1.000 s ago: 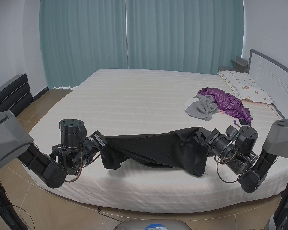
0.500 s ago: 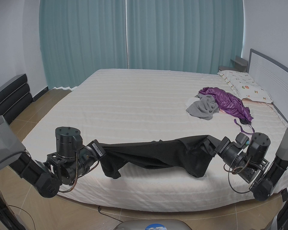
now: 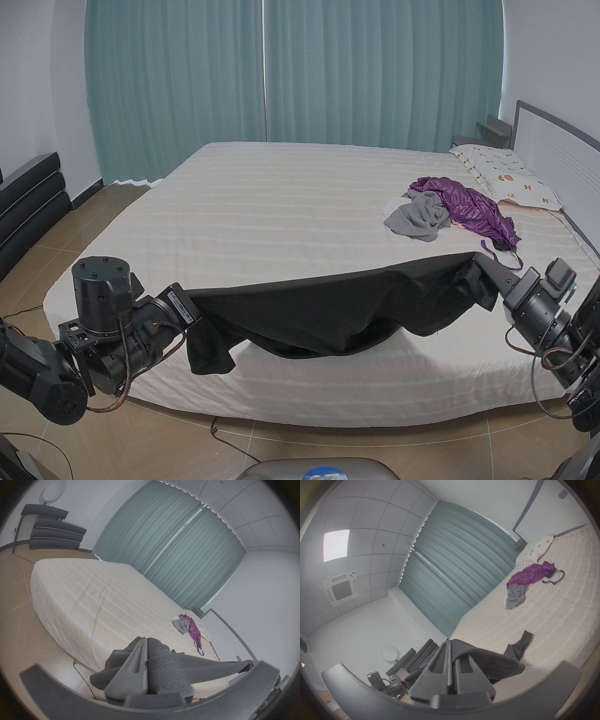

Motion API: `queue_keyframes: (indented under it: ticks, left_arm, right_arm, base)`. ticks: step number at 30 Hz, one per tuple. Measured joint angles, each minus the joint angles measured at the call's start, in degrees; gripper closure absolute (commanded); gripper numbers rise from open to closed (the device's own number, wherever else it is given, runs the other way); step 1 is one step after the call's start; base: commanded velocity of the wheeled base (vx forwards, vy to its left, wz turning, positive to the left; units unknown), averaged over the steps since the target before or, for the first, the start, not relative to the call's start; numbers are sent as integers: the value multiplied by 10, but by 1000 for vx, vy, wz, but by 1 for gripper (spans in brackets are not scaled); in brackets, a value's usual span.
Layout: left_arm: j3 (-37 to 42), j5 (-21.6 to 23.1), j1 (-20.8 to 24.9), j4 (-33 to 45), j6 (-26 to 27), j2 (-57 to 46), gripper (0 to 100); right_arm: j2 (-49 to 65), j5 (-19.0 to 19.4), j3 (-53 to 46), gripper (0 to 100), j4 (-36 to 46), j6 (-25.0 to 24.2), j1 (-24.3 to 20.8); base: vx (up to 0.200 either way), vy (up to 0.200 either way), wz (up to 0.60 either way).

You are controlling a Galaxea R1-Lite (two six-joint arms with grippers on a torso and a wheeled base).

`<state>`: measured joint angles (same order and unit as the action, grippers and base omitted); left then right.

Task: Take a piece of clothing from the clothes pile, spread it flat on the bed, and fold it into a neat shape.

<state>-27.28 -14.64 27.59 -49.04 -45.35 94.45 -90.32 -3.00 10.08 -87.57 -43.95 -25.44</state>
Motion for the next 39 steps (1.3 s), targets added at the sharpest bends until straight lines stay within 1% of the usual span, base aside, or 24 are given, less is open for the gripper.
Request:
queue_keyframes:
  ticks: [3, 7, 12, 16, 21, 29, 34, 39]
  left_arm:
    - [-17, -5, 1, 38, 4, -24, 100]
    - [-64, -7, 1, 106, 6, -51, 100]
    - [-163, -7, -4, 197, 6, -67, 100]
    - [-248, -4, -11, 244, 5, -55, 100]
    - [-334, 12, -23, 289, 3, -4, 100]
    - [-428, 42, -36, 315, 0, 110, 100]
    - [-483, 50, -48, 316, -2, 184, 100]
    - [-525, 55, -62, 314, -6, 243, 100]
  right_arm:
    - [47, 0, 17, 100, 46, 9, 0]
    - [101, 1, 76, 100, 155, 14, 9]
    - [142, 4, 182, 100, 303, 17, 33]
    - [144, 3, 263, 100, 369, 18, 55]
    - [92, 1, 339, 100, 396, 20, 83]
    - [-49, -1, 434, 100, 405, 22, 110]
    - [-138, -2, 493, 100, 387, 22, 120]
    - [-205, -2, 521, 100, 359, 23, 123]
  base:
    - [0, 0, 0]
    - [0, 0, 0]
    - [0, 0, 0]
    - [50, 0, 0]
    - [200, 0, 0]
    - [200, 0, 0]
    - [200, 0, 0]
    - [200, 0, 0]
